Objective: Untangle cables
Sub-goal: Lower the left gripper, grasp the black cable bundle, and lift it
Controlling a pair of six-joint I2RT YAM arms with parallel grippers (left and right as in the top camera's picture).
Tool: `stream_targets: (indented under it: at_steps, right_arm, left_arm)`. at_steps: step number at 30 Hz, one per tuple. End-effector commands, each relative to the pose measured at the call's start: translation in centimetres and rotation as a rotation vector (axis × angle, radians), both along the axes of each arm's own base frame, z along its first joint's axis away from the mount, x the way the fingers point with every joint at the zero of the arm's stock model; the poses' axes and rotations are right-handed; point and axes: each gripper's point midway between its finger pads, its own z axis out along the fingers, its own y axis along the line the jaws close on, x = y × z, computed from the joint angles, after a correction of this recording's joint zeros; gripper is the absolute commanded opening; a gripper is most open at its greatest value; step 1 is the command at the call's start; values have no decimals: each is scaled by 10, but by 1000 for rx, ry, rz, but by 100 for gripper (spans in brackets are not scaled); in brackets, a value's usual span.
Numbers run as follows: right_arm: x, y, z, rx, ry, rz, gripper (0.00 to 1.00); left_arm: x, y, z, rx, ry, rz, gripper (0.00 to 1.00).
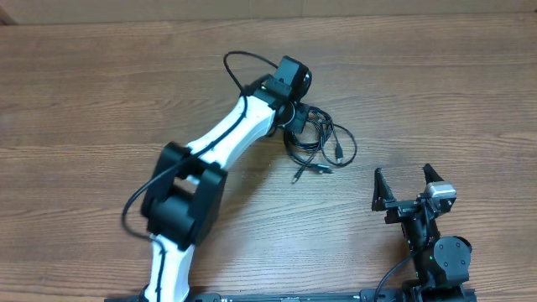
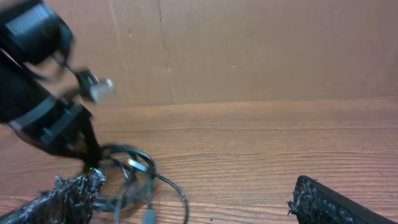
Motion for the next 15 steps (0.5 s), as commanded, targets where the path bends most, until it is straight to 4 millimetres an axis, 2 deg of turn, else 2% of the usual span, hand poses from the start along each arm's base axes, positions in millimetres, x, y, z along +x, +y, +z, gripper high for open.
stream_targets:
  at_steps: [1, 4, 7, 15]
  right_arm:
    - [0, -2, -1, -4, -6, -12, 100]
    - [0, -2, -1, -4, -6, -12, 100]
    - [0, -2, -1, -4, -6, -12, 100]
    - [0, -2, -1, -4, -6, -12, 100]
  left_arm:
    - [-17, -11, 83, -21, -143, -165, 4]
    - [-41, -6, 100, 16, -131, -238, 4]
    - [-60, 1, 106, 63, -113, -317, 4]
    - [-100, 18, 96, 105, 41, -384, 4]
